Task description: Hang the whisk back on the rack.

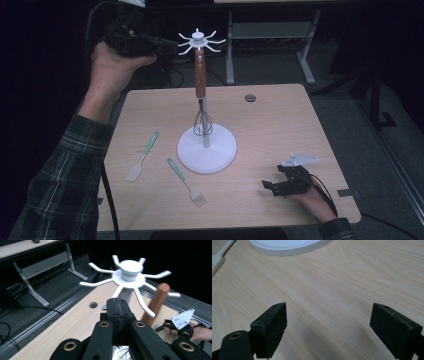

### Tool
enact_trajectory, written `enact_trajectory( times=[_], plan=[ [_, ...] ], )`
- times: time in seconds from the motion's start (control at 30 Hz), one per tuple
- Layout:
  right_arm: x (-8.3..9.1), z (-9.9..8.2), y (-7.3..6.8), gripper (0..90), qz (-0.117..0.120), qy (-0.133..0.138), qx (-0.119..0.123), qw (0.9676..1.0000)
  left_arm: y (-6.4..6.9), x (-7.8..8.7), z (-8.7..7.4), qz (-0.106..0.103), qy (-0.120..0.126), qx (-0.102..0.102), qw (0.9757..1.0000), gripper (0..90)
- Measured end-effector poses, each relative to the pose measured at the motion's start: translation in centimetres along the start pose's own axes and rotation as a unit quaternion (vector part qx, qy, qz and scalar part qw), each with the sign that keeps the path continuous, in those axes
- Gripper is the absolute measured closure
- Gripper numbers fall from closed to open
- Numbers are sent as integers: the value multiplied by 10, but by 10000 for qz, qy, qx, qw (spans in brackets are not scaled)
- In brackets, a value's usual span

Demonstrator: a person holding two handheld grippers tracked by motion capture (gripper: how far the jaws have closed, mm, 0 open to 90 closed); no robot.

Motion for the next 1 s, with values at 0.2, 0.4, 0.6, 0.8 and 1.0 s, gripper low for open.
enact_trajectory(
  times=[0.2,0.4,0.6,0.8,1.0],
  plan=[
    [0,0,0,140,5,-6,-3,10000,-7,-5,1,81,21,47,10000,900],
    [0,0,0,140,6,-4,-3,10000,-5,2,-1,-21,95,91,9999,899],
    [-1,0,0,139,1,-10,7,10000,8,21,-3,-82,179,-55,9998,900],
    [-2,0,-1,139,5,-23,7,10000,26,21,-4,-298,169,-159,9993,900],
    [-1,0,0,139,-5,-14,6,10000,24,9,-4,-221,93,-153,9996,900]
  ],
)
Point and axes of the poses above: each handheld gripper's, and its own axes: x roughly backward along the jaws, z roughly out of its top, y roughly to its right, the point moved 3 cm from there along -x, roughly forward along the jaws, and after that the axes turned 9 degrees about z, right-handed, at the moved point
